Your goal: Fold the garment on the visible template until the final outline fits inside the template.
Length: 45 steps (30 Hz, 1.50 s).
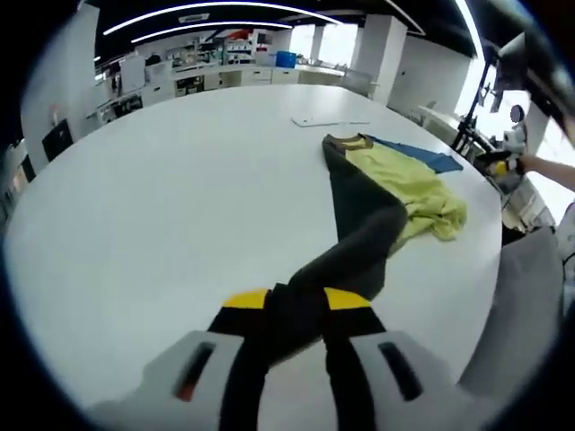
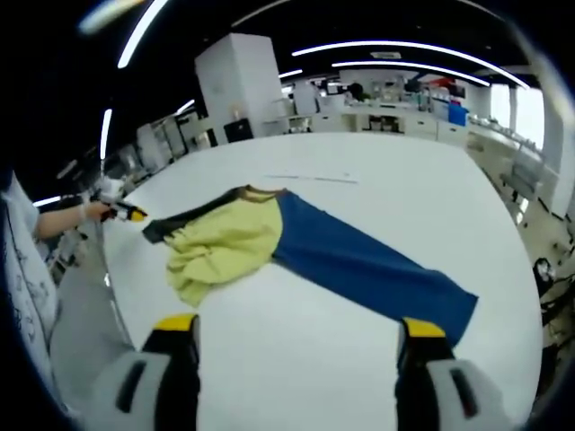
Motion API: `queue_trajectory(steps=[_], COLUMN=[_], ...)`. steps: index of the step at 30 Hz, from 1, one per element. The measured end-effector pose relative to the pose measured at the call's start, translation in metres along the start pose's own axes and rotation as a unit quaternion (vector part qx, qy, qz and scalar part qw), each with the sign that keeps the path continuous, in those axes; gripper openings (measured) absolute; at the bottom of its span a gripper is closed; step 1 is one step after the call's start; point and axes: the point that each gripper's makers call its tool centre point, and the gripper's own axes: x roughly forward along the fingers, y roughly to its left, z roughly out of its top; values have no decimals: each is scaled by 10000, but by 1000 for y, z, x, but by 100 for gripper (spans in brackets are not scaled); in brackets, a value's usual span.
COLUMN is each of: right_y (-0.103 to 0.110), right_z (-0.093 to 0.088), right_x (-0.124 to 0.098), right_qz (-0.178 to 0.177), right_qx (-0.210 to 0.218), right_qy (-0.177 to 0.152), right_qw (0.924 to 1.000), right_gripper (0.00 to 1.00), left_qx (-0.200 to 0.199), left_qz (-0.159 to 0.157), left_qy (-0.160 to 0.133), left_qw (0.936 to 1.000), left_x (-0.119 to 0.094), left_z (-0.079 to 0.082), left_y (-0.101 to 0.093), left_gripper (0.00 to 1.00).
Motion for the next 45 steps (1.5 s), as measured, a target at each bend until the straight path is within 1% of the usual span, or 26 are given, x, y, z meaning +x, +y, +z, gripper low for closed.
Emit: queue_trajectory(steps=[2, 3, 4, 5, 6, 7, 9, 10, 12, 13, 14, 16, 19, 20, 23, 26, 28, 33, 34, 37, 38, 39, 45], right_y=[1, 1, 1, 1, 1, 2, 3, 4, 3, 2, 2, 1, 1, 1, 1, 2, 1, 2, 2, 2, 2, 2, 2], right_z=[0, 0, 0, -1, -1, -1, -1, -1, -1, -1, -2, -2, -1, -1, -3, -4, -4, -3, -3, -3, -3, -3, -3], right_x=[1, 1, 1, 1, 1, 1, 1, 0, 0, 0, 0, 0, -1, -1, -2, -3, -3, -2, -2, -2, -2, -2, -2], right_qz=[14, 17, 13, 17, 23, 23, 21, 19, 13, 14, 13, 3, 8, 9, -7, -10, -10, 8, 18, 21, 23, 25, 20], right_qx=[38, 43, 44, 35, 40, 43, 45, 54, 63, 68, 69, 78, 110, 110, 112, 140, 182, 198, 203, 200, 207, 214, 228], right_qy=[-20, -29, -26, -23, -16, -11, -17, -26, -32, -31, -27, -28, -56, -64, -55, -63, -81, -95, -95, -99, -107, -113, -113], right_qw=[10000, 10000, 10000, 10000, 10000, 10000, 10000, 10000, 10000, 10000, 10000, 10000, 9999, 9999, 9999, 9999, 9998, 9998, 9997, 9997, 9997, 9997, 9997], right_gripper=[91, 91, 91, 91, 91, 91, 91, 91, 91, 91, 91, 91, 91, 91, 91, 91, 91, 91, 91, 91, 91, 91, 91], left_qx=[153, 329, 637, 740, 938, 1074, 1418, 1461, 1499, 1589, 1750, 1797, 1780, 1723, 1613, 1725, 1674, 1388, 1348, 1290, 1315, 1312, 1257], left_qz=[0, 100, 171, 246, 277, 264, 187, 179, 149, 154, 124, 75, 47, 67, 154, 302, 334, 620, 659, 676, 689, 704, 701], left_qy=[0, -9, -58, -80, -120, -95, -93, -92, -45, -13, -1, 164, 267, 285, 300, 362, 420, 367, 413, 517, 554, 598, 722], left_qw=[9999, 9994, 9978, 9969, 9951, 9938, 9897, 9891, 9886, 9872, 9845, 9836, 9837, 9846, 9863, 9839, 9844, 9877, 9878, 9880, 9874, 9870, 9870], left_x=[1, 1, 2, 1, 2, 2, 3, 3, 5, 6, 7, 11, 15, 16, 14, 9, 7, 2, 1, 0, 0, -1, 0], left_z=[-2, -1, 0, 1, 2, 2, 3, 3, 2, 1, 1, -8, -15, -18, -23, -27, -32, -32, -34, -40, -43, -45, -51], left_y=[-11, -11, -9, -9, -11, -15, -31, -37, -43, -45, -43, -42, -43, -38, -33, -25, -19, 2, 4, 8, 15, 18, 20], left_gripper=[27, 28, 31, 32, 32, 30, 28, 27, 26, 26, 25, 23, 23, 23, 24, 24, 23, 24, 23, 22, 22, 21, 19])
